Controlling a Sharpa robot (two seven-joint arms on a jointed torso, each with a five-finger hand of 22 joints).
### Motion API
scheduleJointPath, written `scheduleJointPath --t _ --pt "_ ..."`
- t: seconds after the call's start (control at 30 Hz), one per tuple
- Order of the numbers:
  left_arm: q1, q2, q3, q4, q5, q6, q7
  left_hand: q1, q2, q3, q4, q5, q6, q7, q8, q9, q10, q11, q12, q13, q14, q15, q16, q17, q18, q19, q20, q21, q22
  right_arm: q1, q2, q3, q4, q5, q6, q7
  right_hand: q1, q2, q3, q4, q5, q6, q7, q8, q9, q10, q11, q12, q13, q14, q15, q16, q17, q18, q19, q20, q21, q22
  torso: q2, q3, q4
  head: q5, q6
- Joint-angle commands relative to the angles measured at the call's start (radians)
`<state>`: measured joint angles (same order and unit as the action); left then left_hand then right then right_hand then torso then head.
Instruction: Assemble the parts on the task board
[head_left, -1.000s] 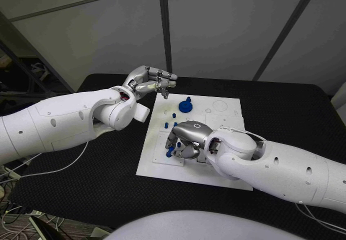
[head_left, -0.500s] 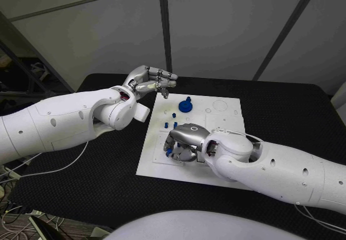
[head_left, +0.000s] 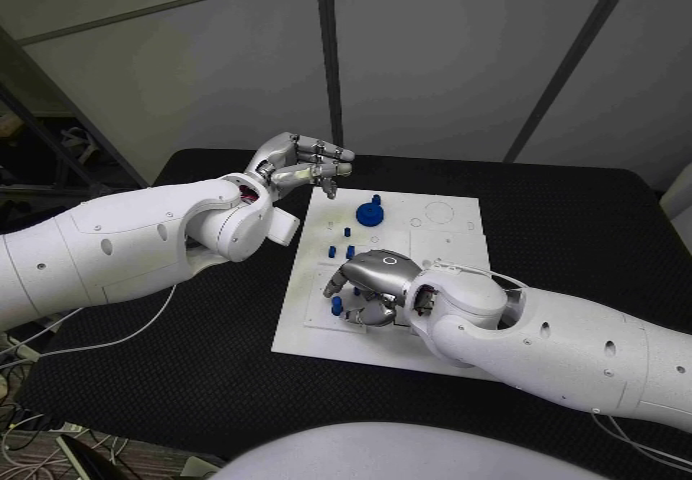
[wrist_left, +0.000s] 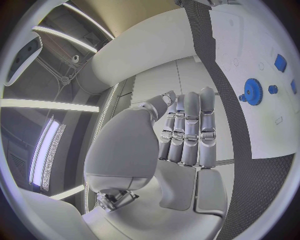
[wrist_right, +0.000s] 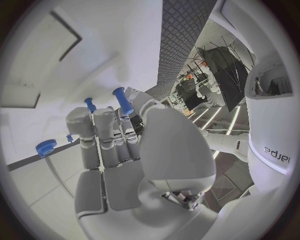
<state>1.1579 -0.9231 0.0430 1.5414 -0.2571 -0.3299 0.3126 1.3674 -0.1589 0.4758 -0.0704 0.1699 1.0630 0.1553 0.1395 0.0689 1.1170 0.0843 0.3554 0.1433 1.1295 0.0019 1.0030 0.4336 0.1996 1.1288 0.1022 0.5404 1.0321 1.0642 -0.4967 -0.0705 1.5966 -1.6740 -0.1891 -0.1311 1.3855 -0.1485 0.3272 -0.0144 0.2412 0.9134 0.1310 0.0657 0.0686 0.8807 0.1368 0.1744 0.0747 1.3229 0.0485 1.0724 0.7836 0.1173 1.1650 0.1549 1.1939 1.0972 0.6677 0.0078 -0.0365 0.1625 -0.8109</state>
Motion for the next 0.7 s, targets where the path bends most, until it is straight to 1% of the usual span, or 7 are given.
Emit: scheduleJointPath --t 0.03,0.23,0.37,0.5,0.57,0.6,0.7 --pt "0.001 0.001 0.001 0.001 0.003 0.01 0.009 -0.001 0.008 -0.005 0.001 0.001 -0.007 0.001 0.007 -0.001 -0.005 0.0 0.004 0.001 -0.004 0.007 -0.003 -0.002 -0.018 -0.003 0.003 -0.004 -0.001 0.001 -0.004 0.0 0.005 -0.006 -0.093 0.029 0.01 0.001 -0.029 0.001 0.005 -0.032 -0.014 0.0 0.0 -0.031 0.004 0.03 0.004 -0.019 0.004 -0.004 -0.022 0.009 -0.016 0.004 -0.015 -0.014 0.0 0.0002 -0.0001 0.0 0.0" --pt "0.001 -0.001 0.001 0.001 0.003 0.011 0.008 -0.001 0.008 -0.006 0.001 0.001 -0.009 0.002 0.007 -0.001 -0.007 0.0 0.006 0.002 -0.005 0.007 -0.003 -0.002 -0.018 -0.004 0.004 -0.004 -0.001 0.001 -0.019 0.0 0.016 0.01 -0.164 0.061 0.022 0.009 -0.088 0.01 0.005 -0.093 -0.034 -0.003 0.0 -0.076 0.006 0.103 0.013 -0.034 0.008 0.006 -0.046 0.011 -0.023 0.008 -0.024 -0.022 0.0 0.0003 0.0001 -0.001 0.002" --pt "0.001 -0.002 0.001 0.001 0.003 0.012 0.009 -0.001 0.008 -0.006 0.001 0.001 -0.009 0.002 0.007 -0.001 -0.007 0.0 0.006 0.002 -0.005 0.007 -0.003 -0.002 -0.018 -0.004 0.004 -0.004 -0.001 0.001 -0.051 0.001 0.04 0.027 -0.194 0.074 0.029 0.018 -0.104 0.013 0.008 -0.095 -0.031 -0.001 0.002 -0.074 0.002 0.14 0.018 -0.031 0.004 0.013 -0.05 0.01 -0.016 0.006 -0.019 -0.017 -0.001 -0.0002 -0.0003 -0.007 0.006" --pt "0.001 -0.007 0.001 0.002 0.003 0.013 0.009 -0.001 0.009 -0.006 0.001 0.001 -0.009 0.002 0.007 -0.001 -0.007 0.0 0.006 0.002 -0.005 0.007 -0.003 -0.002 -0.018 -0.004 0.004 -0.004 -0.001 0.003 -0.131 0.002 0.091 0.103 -0.222 0.07 0.015 0.043 -0.105 0.034 0.028 0.011 0.032 0.04 0.023 0.032 -0.026 0.214 0.027 0.004 -0.016 0.051 -0.016 -0.002 0.037 -0.01 0.027 0.038 -0.003 -0.0014 -0.0039 -0.011 0.015" --pt "0.001 -0.008 0.001 0.002 0.003 0.014 0.01 -0.001 0.009 -0.006 0.001 0.001 -0.009 0.002 0.008 -0.001 -0.008 0.0 0.007 0.002 -0.005 0.007 -0.003 -0.002 -0.018 -0.004 0.004 -0.004 -0.001 0.005 -0.16 0.002 0.107 0.137 -0.224 0.064 0.007 0.044 -0.102 0.043 0.03 0.036 0.029 0.048 0.027 0.077 -0.034 0.227 0.026 0.019 -0.024 0.065 0.0 -0.008 0.058 -0.016 0.046 0.059 -0.004 -0.0014 -0.0057 -0.015 0.018" --pt "0.001 -0.008 0.0 0.001 0.003 0.015 0.012 -0.001 0.009 -0.006 0.001 0.001 -0.009 0.002 0.008 -0.001 -0.008 0.0 0.007 0.002 -0.005 0.007 -0.003 -0.002 -0.018 -0.004 0.004 -0.004 -0.001 0.008 -0.191 0.003 0.123 0.18 -0.228 0.056 -0.007 0.05 -0.099 0.06 0.026 0.071 0.027 0.061 0.032 0.153 -0.047 0.248 0.031 0.042 -0.034 0.088 0.03 -0.017 0.092 -0.024 0.077 0.095 -0.005 -0.0011 -0.0075 -0.019 0.021" --pt "0.001 -0.009 0.0 0.001 0.003 0.018 0.014 -0.002 0.008 -0.007 0.001 0.001 -0.009 0.001 0.008 -0.001 -0.008 0.0 0.007 0.002 -0.006 0.007 -0.003 -0.002 -0.018 -0.004 0.004 -0.005 -0.002 0.014 -0.268 0.007 0.157 0.283 -0.231 0.029 -0.028 0.044 -0.101 0.084 0.027 0.123 0.013 0.081 0.04 0.268 -0.074 0.276 0.046 0.102 -0.057 0.156 0.139 -0.038 0.171 -0.045 0.149 0.181 -0.008 -0.0012 -0.0119 -0.03 0.025"
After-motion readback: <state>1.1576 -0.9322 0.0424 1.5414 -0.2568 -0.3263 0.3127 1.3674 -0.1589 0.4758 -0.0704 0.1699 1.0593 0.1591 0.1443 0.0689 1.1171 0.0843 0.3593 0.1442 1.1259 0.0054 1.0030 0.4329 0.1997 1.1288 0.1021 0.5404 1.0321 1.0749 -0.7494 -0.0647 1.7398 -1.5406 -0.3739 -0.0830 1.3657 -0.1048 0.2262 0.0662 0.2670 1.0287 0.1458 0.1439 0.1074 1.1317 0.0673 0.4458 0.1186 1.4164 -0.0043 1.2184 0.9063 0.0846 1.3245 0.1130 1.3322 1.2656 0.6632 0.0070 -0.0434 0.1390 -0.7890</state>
